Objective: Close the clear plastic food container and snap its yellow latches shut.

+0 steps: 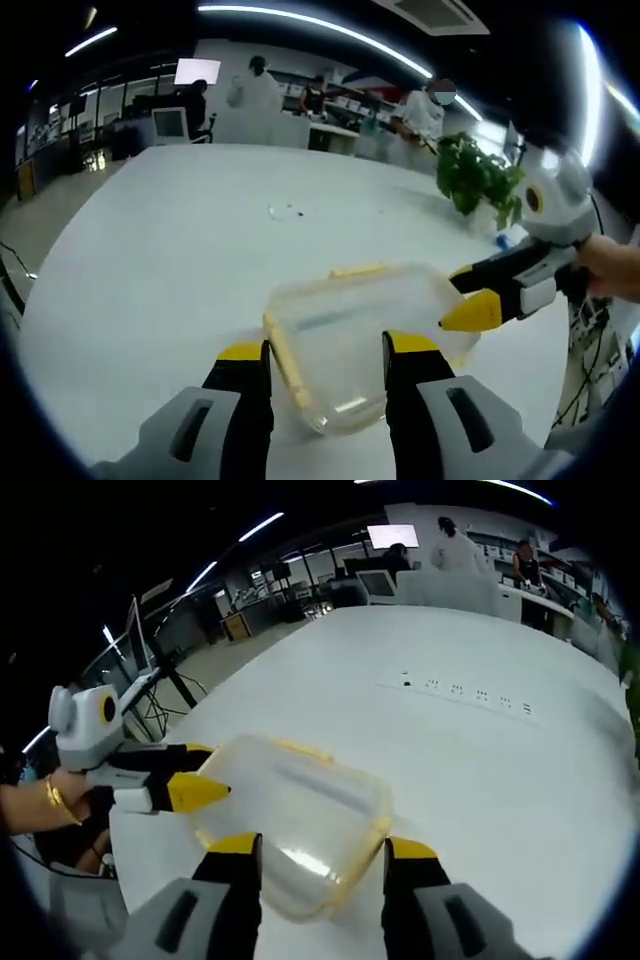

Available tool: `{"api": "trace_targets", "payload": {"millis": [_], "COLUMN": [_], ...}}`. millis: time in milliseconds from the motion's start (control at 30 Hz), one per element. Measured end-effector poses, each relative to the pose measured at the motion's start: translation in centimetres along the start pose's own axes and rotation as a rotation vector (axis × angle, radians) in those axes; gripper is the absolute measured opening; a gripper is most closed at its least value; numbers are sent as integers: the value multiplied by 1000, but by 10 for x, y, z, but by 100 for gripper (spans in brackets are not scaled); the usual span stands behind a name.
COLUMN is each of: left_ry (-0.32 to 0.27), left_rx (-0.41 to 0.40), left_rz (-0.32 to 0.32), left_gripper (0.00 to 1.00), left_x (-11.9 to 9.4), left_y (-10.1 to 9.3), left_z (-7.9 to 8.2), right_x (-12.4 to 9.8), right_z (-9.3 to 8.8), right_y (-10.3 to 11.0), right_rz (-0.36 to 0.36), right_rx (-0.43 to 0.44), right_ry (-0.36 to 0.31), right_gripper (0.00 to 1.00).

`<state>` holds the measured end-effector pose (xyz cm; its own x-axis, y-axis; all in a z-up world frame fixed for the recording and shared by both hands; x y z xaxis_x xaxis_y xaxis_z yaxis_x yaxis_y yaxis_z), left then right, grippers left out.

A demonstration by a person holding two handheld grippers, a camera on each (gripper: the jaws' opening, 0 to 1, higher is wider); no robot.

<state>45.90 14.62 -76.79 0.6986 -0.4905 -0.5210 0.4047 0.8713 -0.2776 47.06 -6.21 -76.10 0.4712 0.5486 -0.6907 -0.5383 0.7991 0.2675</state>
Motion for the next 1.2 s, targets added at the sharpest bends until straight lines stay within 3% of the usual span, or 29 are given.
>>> {"api": "trace_targets", "payload": {"millis": [433, 500, 567, 633, 700, 733, 867, 1100, 1200], "left_ry": [23, 24, 40, 79, 67, 60, 45, 42, 28], "left_rx": [-6, 26, 0, -15, -14, -14, 32, 80, 138], "left_rz": [-13, -14, -22, -36, -22, -21, -61, -89, -84], "left_gripper": [43, 43, 44, 49, 59, 62, 58, 61, 64], "left_x": [3, 3, 3, 1, -2, -4, -13, -30, -40], "left_y": [2, 2, 3, 4, 6, 5, -3, -10, -13], "left_z": [4, 6, 7, 8, 11, 14, 25, 28, 29], "right_x": [-3, -3, -3, -4, -7, -8, -14, -28, -35], "right_z": [0, 0, 0, -1, -1, 3, 9, 2, -3], "right_y": [7, 7, 7, 7, 9, 12, 16, 19, 22], "right_rz": [-56, -62, -68, -71, -70, -74, -67, -65, -69], "right_rx": [-11, -9, 13, 31, 36, 85, 56, 50, 54], "right_ry": [-35, -32, -30, -35, -56, -87, -103, -103, -111], "right_gripper": [46, 46, 46, 45, 48, 49, 52, 52, 52]}}
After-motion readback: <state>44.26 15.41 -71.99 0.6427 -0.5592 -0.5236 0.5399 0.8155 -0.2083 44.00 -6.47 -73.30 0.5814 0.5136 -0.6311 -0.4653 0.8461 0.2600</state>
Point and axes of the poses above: the point that each gripper's makers call its tool centre point, and the gripper's own axes: x roughly forward along the fingers, y roughly to its left, z roughly out of its top, the point moved 9 cm from there along -x, roughly backward along the fingers, and after that the axes turned 1 degree about -z, right-handed, at the moved point
